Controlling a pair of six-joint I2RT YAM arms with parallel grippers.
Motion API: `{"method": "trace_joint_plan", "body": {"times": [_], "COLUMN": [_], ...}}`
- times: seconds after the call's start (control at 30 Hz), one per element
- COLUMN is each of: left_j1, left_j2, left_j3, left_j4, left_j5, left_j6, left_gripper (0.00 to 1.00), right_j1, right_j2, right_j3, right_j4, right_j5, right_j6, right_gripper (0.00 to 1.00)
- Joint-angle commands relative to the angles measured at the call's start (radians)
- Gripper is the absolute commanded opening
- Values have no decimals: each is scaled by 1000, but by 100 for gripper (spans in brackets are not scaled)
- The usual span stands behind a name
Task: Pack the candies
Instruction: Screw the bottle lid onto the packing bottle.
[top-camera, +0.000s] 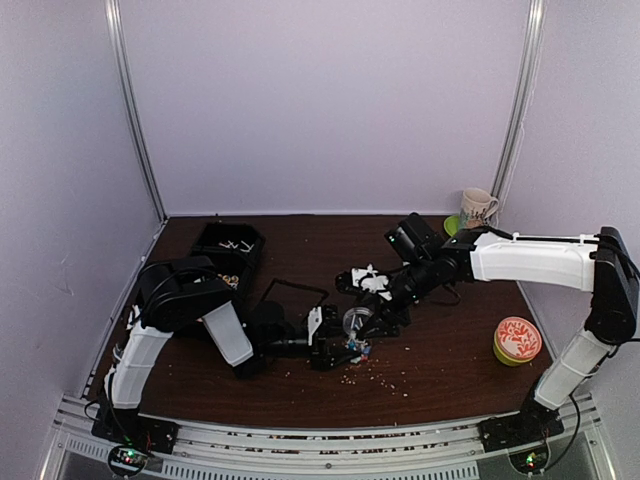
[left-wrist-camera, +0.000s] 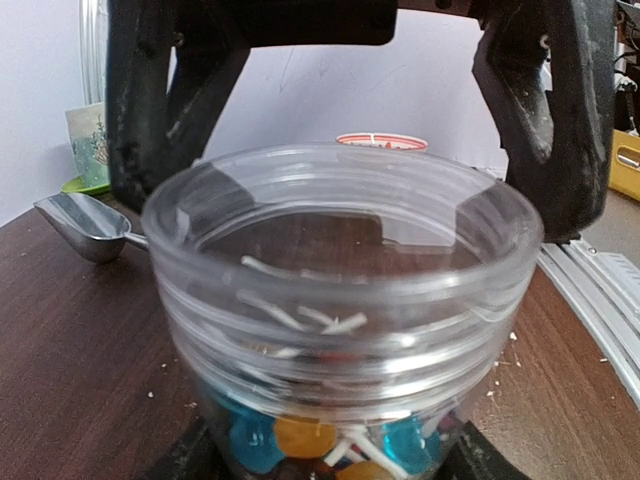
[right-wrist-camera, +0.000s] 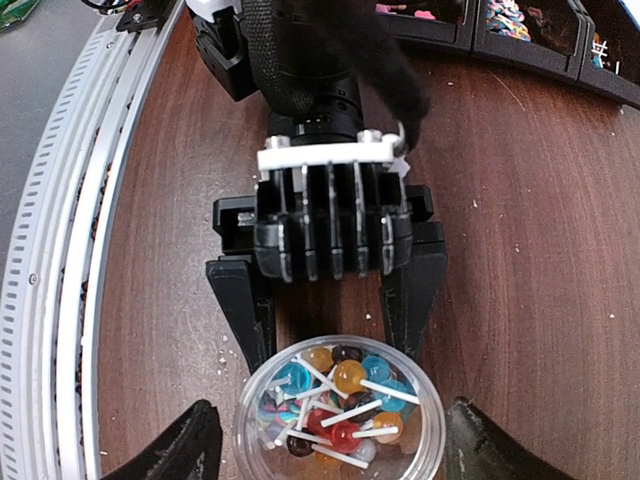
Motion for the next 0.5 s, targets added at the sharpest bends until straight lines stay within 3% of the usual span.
{"method": "trace_joint_plan", "body": {"times": [0.0,0.47], "left_j1": [8,8], "left_j2": [27,24], "left_j3": [-4,-16], "left_j4": [6,-9], "left_j5": [-52,-267], "left_j6": [-6,-17], "left_gripper": [44,45], "right_j1": [13,25], "right_j2": [-4,-27], "right_j3": [-16,-69], "right_j4": [24,162], "right_j5": [43,131], "right_j6": [36,245], "right_gripper": [74,66]}}
